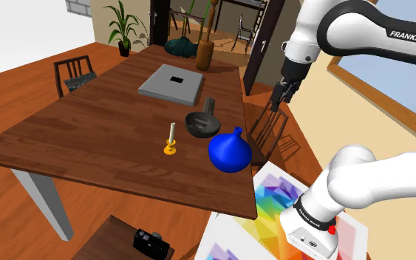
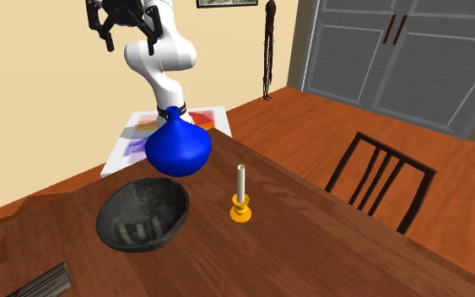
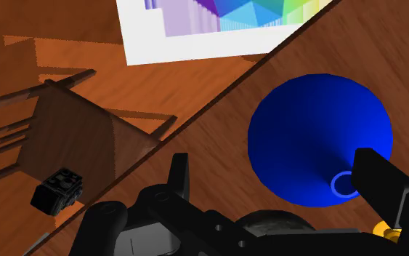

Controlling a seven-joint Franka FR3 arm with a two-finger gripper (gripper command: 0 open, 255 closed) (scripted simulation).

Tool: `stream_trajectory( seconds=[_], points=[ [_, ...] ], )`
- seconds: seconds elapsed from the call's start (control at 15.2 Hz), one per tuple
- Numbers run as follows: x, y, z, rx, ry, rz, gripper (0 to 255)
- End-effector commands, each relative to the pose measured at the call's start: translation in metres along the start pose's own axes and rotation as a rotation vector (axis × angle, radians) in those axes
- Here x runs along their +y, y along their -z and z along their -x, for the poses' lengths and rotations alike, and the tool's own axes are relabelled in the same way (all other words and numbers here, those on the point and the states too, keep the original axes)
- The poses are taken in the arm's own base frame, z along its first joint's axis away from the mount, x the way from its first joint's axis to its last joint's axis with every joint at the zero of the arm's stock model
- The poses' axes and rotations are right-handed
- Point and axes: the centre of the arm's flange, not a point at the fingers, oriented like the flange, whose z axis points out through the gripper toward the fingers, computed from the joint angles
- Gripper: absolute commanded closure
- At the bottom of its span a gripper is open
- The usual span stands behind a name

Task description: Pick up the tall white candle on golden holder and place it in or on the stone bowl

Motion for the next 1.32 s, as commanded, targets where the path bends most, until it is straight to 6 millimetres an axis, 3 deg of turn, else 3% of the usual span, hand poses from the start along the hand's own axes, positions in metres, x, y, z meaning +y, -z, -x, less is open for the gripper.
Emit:
stream_trajectory(
  seconds=[0.0, 1.25],
  points=[
    [0.000, 0.000, 0.000, 0.000, 0.000, 0.000, 0],
    [-0.153, -0.068, -0.176, 0.010, 0.030, -0.070, 0]
  ],
)
